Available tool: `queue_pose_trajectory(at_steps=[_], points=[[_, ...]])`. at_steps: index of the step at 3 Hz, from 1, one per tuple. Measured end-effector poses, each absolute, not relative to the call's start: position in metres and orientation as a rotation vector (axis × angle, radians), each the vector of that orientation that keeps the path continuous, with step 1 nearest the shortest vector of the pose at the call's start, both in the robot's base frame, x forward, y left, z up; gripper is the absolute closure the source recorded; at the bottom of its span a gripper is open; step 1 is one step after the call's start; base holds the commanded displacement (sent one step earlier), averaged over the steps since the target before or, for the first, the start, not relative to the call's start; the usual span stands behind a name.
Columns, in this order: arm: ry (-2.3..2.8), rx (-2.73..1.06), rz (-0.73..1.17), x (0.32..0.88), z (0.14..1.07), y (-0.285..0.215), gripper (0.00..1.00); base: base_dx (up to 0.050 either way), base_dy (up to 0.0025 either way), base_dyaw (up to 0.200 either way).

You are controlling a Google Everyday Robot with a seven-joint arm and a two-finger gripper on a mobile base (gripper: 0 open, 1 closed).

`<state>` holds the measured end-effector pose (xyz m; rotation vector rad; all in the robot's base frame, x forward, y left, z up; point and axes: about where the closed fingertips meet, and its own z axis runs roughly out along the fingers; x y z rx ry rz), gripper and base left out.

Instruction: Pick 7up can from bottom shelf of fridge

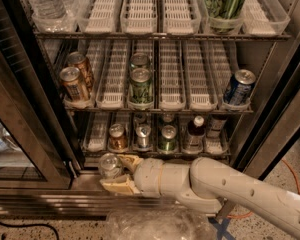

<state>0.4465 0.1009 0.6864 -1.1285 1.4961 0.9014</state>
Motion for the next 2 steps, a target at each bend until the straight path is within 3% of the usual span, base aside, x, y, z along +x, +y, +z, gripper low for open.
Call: queue_pose_trajectory(at_steps=[2], points=[[1.542,-1.097,0.83,0.4175,0.6928,0.0751,1.0,0.0,0.0,0.0]])
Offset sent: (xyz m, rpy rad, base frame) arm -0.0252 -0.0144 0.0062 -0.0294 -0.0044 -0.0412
